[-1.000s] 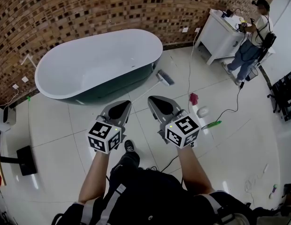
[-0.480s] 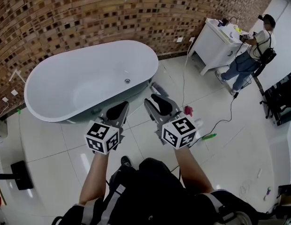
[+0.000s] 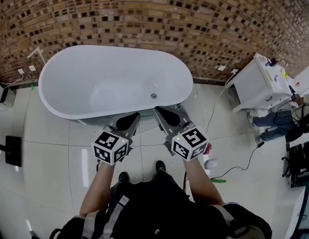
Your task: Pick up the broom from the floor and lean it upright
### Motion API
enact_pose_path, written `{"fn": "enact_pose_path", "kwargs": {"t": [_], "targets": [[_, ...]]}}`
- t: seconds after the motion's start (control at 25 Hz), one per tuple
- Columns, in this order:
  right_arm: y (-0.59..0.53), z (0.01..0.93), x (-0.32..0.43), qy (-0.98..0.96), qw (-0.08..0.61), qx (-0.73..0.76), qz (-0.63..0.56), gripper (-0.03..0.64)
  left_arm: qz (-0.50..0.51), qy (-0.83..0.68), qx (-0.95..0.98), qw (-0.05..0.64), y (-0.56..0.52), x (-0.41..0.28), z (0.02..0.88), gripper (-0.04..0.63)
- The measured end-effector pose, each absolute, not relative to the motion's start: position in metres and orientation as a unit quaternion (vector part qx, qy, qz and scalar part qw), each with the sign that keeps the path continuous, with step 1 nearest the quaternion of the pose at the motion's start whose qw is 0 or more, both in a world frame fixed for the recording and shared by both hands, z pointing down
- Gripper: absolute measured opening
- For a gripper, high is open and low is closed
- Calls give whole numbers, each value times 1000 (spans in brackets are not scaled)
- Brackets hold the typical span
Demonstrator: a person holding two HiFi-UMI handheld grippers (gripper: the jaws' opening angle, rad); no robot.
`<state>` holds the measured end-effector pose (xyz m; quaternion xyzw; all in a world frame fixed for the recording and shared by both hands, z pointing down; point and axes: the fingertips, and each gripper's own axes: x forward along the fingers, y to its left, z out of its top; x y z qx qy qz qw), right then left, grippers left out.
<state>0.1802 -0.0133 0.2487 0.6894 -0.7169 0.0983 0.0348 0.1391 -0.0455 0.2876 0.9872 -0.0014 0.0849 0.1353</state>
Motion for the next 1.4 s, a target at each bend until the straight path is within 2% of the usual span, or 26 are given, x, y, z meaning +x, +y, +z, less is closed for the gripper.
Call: {"fn": "enact_pose_path", "kwargs": {"t": [0.24, 0.6, 0.92, 1.4], "targets": [[-59, 293, 181, -807, 97, 571, 114, 5, 100, -133, 974, 153, -81, 141, 314, 0], [-87, 413, 125, -892, 168, 385, 168, 5, 149, -310, 915, 212, -104, 76, 426, 0], [-109, 616, 71, -898, 264, 305, 176, 6, 195, -389, 865, 249, -129, -10, 609, 0], [-122, 907, 34, -881, 355, 238, 204, 71, 249, -350, 858, 283, -150, -23, 889, 0]]}}
